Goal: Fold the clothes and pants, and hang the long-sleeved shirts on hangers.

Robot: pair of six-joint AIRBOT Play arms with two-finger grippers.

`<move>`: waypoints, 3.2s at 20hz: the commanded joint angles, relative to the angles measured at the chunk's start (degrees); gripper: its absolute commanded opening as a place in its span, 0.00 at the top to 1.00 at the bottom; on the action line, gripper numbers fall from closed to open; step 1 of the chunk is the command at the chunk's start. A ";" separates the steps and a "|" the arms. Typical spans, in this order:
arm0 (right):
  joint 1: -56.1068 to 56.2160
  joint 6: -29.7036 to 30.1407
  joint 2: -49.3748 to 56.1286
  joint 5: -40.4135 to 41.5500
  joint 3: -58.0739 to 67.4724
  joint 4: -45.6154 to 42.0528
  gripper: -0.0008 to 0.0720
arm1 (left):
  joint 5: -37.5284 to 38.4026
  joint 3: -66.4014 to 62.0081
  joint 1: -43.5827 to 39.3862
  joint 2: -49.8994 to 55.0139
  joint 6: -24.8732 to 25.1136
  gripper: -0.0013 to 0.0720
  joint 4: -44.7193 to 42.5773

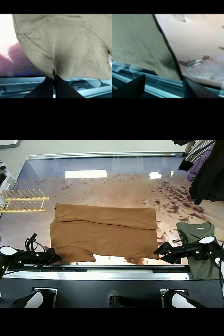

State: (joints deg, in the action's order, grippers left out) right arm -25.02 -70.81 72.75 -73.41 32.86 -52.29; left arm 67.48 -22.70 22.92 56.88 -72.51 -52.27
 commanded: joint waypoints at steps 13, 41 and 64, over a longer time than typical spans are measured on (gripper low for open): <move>-0.02 -4.15 -17.81 -9.44 -1.14 0.35 0.95 | 20.31 -12.39 2.47 -10.05 -14.99 0.96 -6.73; 17.55 -7.87 14.62 24.17 31.71 -4.17 0.95 | 11.52 -68.37 -10.14 47.95 -12.52 0.96 -1.92; 10.71 2.23 28.26 3.06 40.70 2.97 0.07 | 11.17 -78.90 -16.55 29.22 -17.57 0.34 -27.10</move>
State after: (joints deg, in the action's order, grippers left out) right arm -17.12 -70.28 98.76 -71.68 73.58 -49.60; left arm 78.70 -101.47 7.29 87.33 -88.75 -78.00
